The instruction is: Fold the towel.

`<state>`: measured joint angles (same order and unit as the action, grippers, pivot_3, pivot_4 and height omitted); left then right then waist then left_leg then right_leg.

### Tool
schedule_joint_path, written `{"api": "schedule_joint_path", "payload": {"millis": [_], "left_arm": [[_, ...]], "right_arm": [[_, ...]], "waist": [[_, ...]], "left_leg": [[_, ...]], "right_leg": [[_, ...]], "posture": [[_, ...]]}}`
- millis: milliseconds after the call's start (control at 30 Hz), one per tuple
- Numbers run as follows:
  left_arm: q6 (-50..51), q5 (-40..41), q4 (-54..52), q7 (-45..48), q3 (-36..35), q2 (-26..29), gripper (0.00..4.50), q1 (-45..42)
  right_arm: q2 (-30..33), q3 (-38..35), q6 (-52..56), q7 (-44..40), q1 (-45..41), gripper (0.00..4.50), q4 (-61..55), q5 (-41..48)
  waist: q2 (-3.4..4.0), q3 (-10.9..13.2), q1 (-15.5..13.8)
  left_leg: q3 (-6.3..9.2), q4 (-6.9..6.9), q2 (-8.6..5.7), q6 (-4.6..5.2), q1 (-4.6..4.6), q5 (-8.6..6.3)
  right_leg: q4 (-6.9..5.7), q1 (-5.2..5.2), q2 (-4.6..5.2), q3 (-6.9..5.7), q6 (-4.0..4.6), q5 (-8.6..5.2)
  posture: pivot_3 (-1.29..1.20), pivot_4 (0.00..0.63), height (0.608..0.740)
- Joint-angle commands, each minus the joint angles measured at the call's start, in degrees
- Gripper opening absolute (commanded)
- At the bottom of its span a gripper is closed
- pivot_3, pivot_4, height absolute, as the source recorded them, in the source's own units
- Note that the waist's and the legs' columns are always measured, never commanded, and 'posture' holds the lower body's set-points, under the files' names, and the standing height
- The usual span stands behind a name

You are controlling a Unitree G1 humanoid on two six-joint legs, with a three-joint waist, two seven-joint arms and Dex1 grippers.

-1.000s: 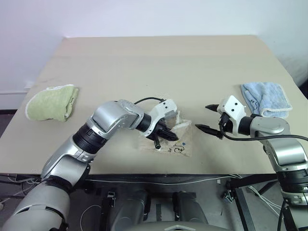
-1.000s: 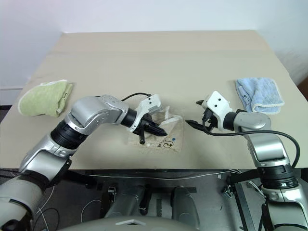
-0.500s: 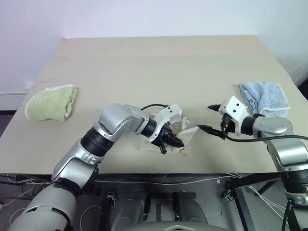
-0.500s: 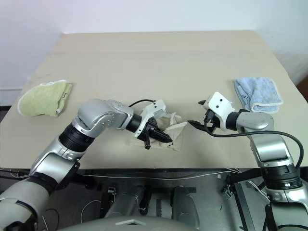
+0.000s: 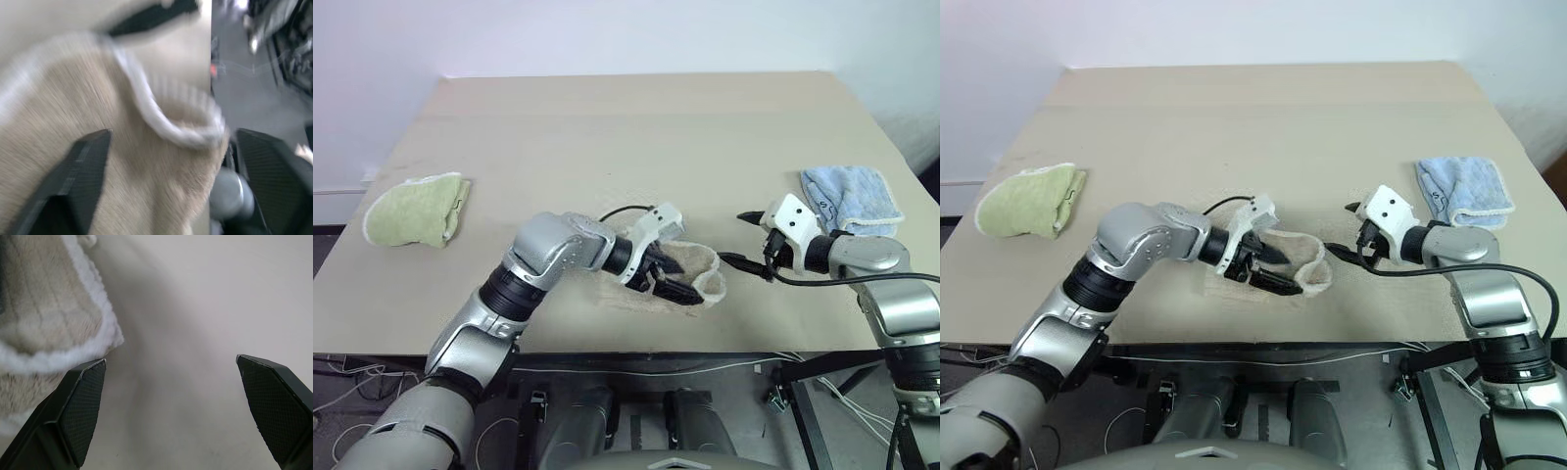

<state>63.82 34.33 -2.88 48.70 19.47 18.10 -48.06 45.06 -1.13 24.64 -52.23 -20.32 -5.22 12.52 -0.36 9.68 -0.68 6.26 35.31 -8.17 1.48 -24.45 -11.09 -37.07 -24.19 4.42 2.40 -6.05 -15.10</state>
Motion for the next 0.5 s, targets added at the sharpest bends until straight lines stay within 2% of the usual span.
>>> {"api": "schedule_joint_path", "payload": {"millis": [33, 167, 267, 400, 500], "left_arm": [[-13.14, 1.52, -3.33, 2.45, -9.7, -0.98, 4.48, 1.44], [-20.65, -2.79, -2.03, 1.67, -11.77, 1.74, 4.48, 3.17], [-22.79, -2.89, -2.51, 2.77, -12.4, 3.48, 3.89, 6.02], [-29.01, -7.29, -3.57, 6.18, -9.25, 7.49, 2.52, 11.19], [-32.47, -7.65, -3.57, 7.58, -9.41, 7.52, 1.42, 13.4]], "right_arm": [[-0.18, -4.39, 3.67, -0.31, -3.11, 4.5, -1.3, 4.96], [-0.82, -7.26, 10.88, -0.97, -5.61, 4.5, -3.34, 12.04], [-1.7, -8.44, 14.48, -1.88, -6.28, 3.89, -5.56, 17.09], [-4.55, -8.73, 19.35, -0.22, -7.26, 2.56, -7.93, 22.67], [-7.44, -9.81, 23.23, 1.17, -7.08, 1.5, -10.38, 28.58]], "waist": [[-0.01, 0.0, -0.06], [0.01, -0.01, 0.0], [0.01, 0.0, -0.04], [0.01, -0.01, 0.0], [0.01, -0.01, -0.04]], "left_leg": [[0.01, 0.0, 0.0, 0.0, 0.0, 0.0], [-0.02, -0.01, 0.0, -0.05, 0.01, 0.03], [-0.02, -0.01, 0.0, 0.01, 0.01, 0.0], [-0.02, 0.0, 0.0, 0.02, 0.0, 0.0], [-0.01, -0.03, 0.0, 0.02, 0.0, 0.0]], "right_leg": [[0.0, 0.0, 0.0, -0.01, 0.0, 0.0], [0.0, -0.01, 0.0, 0.01, 0.01, 0.0], [0.0, 0.0, 0.0, 0.01, 0.01, 0.0], [0.0, 0.01, 0.01, 0.01, 0.01, 0.01], [-0.02, -0.02, 0.01, 0.02, 0.02, 0.01]], "posture": [[0.0, 0.15, 0.74], [0.0, 0.15, 0.74], [0.0, 0.15, 0.74], [0.0, 0.15, 0.74], [0.0, 0.15, 0.74]]}}
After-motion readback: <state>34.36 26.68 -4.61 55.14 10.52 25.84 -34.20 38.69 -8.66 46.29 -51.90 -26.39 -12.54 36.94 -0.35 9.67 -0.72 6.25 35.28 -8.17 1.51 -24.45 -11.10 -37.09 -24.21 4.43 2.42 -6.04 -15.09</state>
